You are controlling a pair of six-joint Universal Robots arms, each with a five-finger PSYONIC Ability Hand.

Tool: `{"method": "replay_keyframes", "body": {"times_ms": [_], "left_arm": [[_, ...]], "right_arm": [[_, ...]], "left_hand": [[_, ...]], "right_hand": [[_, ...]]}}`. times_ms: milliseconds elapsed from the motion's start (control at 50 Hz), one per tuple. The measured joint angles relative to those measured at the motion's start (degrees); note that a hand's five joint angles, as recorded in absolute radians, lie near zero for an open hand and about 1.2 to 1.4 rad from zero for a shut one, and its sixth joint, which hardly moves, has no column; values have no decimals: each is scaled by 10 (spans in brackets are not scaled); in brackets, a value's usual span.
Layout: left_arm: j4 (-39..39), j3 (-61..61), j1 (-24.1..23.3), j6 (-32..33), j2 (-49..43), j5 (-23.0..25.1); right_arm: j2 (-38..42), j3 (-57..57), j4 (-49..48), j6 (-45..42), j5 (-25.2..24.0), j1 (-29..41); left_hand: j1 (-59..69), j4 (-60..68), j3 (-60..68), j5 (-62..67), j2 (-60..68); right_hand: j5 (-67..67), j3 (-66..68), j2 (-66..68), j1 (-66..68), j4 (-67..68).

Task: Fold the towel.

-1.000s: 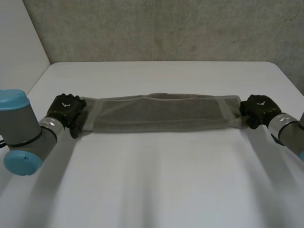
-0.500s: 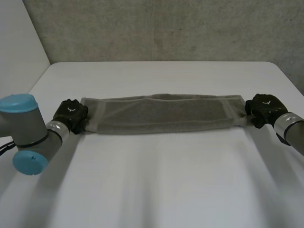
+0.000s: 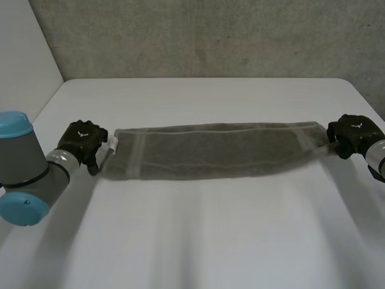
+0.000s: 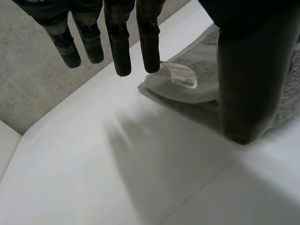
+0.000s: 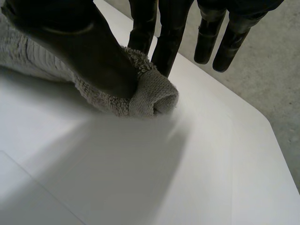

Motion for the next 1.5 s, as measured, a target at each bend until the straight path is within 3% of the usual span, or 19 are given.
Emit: {"method": "replay_keyframes", "body": {"times_ms": [160, 400, 520, 620, 780, 900, 980, 1040, 1140, 1240, 1500], "left_arm": [[0, -28, -3, -1, 40, -2], [0, -40, 15, -5, 87, -2], [0, -38, 16, -21, 99, -2], [0, -33, 16, -55, 107, -1], [-1, -33, 12, -90, 120, -1], [-2, -36, 10, -94, 125, -1], [-5, -37, 8, -94, 125, -1], [-9, -39, 7, -96, 125, -2], [-14, -38, 3, -101, 124, -2], [-14, -26, -9, -104, 120, -1], [-16, 37, -88, -175, 107, -1]], "right_arm": [[-25, 8, 29, -8, -4, -10], [-54, -14, 45, -73, -26, -96], [-80, -55, 61, -66, -34, -80], [-103, -92, 67, -31, -32, -1], [-88, -150, 65, -4, 0, 213], [19, -238, 62, -7, 38, 393], [94, -289, 62, -17, 50, 457], [151, -322, 63, -36, 69, 491], [178, -329, 60, -65, 108, 503], [122, -279, 35, -66, 140, 490], [-91, -44, -8, 23, 130, 367]], "left_hand": [[-5, 0, 0, -15, -6], [-30, 0, 0, -46, -40], [-64, 0, 0, -79, -75], [-73, 0, 0, -87, -80], [-94, 0, 0, -96, -92], [-94, 0, 0, -99, -95], [-94, 0, 0, -100, -96], [-94, 0, 0, -100, -97], [-94, 0, 0, -102, -99], [-94, 0, 0, -102, -99], [-94, 0, 0, -102, -100]], "right_hand": [[0, 0, 0, 0, 0], [0, 0, 0, 0, 0], [0, 0, 0, 1, 0], [0, 0, 4, 2, 0], [0, 0, 8, 2, 0], [0, 0, 8, 2, 0], [0, 0, 8, 2, 0], [-98, 0, -75, -99, 0], [-350, 0, -313, -341, 0], [-616, 0, -543, -565, 0], [-625, 0, -593, -624, 0]]}}
